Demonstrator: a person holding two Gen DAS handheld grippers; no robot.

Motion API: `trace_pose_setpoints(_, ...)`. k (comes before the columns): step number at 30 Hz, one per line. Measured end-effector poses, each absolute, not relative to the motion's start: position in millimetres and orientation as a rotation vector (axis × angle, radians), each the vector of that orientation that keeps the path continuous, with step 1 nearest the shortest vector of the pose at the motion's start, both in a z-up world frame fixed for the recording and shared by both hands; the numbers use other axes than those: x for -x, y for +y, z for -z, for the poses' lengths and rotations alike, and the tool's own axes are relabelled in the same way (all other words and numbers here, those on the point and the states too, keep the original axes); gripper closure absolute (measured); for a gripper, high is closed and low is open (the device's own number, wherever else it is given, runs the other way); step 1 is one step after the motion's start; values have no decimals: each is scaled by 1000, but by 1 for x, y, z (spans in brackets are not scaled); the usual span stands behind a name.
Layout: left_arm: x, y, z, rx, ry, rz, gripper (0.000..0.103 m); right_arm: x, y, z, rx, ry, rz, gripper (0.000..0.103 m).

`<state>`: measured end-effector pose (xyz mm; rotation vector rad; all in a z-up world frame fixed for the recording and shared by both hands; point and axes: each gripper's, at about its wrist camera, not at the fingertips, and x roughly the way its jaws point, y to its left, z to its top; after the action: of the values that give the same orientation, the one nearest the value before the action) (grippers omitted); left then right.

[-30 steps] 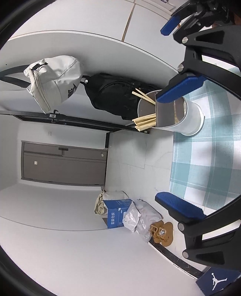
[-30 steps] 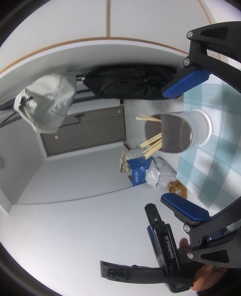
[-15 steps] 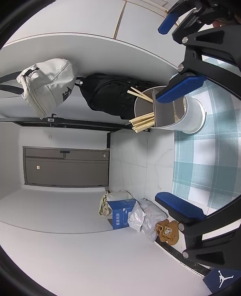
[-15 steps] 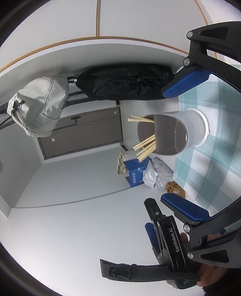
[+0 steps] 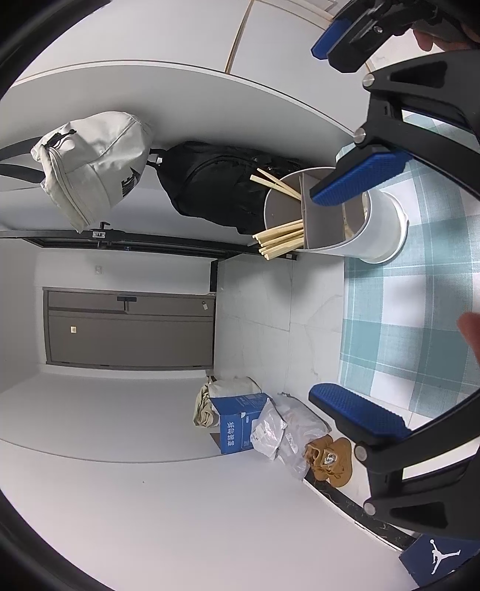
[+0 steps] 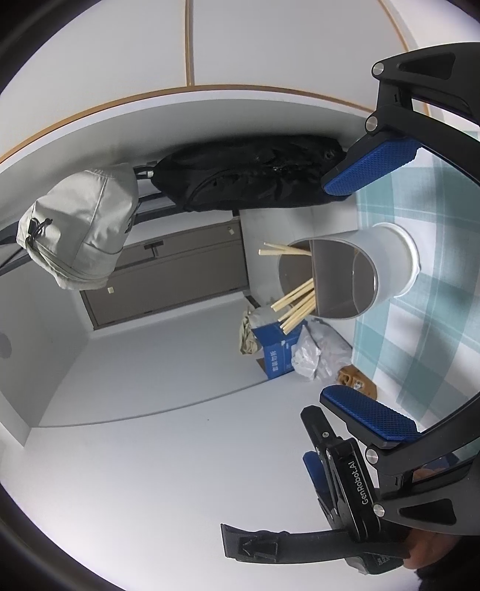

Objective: Organize utensils

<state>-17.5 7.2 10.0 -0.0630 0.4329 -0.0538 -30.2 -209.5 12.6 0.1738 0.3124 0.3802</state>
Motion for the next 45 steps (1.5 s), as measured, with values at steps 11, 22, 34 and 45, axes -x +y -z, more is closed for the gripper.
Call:
trace_pose_setpoints(11,21,7,-9,64,421,44,9,30,-209,-11,-165,319,-372,0)
trace_pose_setpoints(22,19,6,-6,69,431,41,9,32,-208,-11,-155,318,-370,0)
trace_pose_setpoints(34,18,5,-5,70,431,44,9,31,-208,-10,-151,322,-369,0)
trace_pose_setpoints(45,16,5,-2,77,442,48,9,30,-206,-7,-144,335,-371,0)
